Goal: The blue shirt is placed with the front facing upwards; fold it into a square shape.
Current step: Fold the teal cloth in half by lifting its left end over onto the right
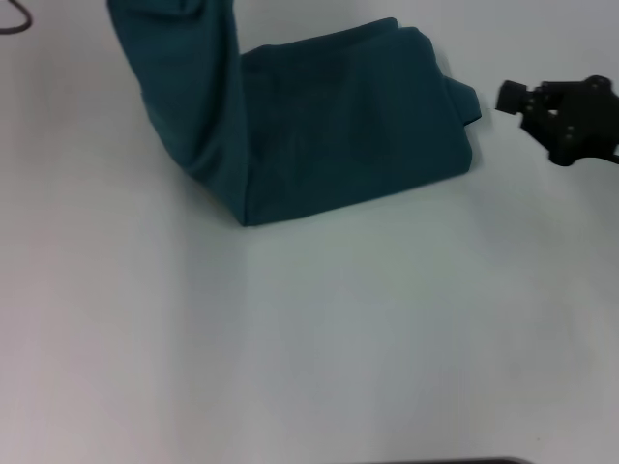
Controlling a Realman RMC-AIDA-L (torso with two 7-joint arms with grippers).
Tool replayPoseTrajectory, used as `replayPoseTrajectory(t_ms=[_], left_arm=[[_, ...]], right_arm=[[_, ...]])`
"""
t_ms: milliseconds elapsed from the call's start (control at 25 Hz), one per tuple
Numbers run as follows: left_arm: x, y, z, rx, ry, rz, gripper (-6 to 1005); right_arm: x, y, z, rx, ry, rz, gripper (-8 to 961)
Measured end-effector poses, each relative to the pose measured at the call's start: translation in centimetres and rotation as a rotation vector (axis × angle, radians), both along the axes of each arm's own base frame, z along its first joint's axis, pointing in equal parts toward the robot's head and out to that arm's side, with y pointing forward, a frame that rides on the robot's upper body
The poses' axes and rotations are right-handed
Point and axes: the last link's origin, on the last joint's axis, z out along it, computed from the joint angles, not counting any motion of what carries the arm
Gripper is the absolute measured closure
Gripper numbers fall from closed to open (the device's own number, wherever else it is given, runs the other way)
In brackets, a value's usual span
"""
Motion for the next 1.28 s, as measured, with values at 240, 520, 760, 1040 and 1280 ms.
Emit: replayPoseTrajectory(t_ms=[240, 520, 760, 1040, 1280], left_arm=[[2.5, 1.1, -2.9, -0.049, 0.052, 0.000, 983], [4.1, 2.2, -7.6, -0.083, 0.138, 0.034, 983], [5.5, 2.4, -9.7, -0.096, 0.158, 0.037, 983], [6.2, 3.0, -10.7, -0.108, 0.194, 0.047, 982], [6.5, 3.6, -10.8, -0.081, 0.196, 0.068, 982]], right_arm=[[1.1, -1.6, 1.3, 0.015, 0.009, -0.030, 942], [1.3, -1.9, 1.2, 0.013, 0.010, -0.030, 943], [1.3, -2.0, 1.1, 0.007, 0.010, -0.031, 942], [1.3, -2.0, 1.0, 0.005, 0.010, -0.029, 942], [1.3, -2.1, 1.0, 0.000, 0.014, -0.032, 941]])
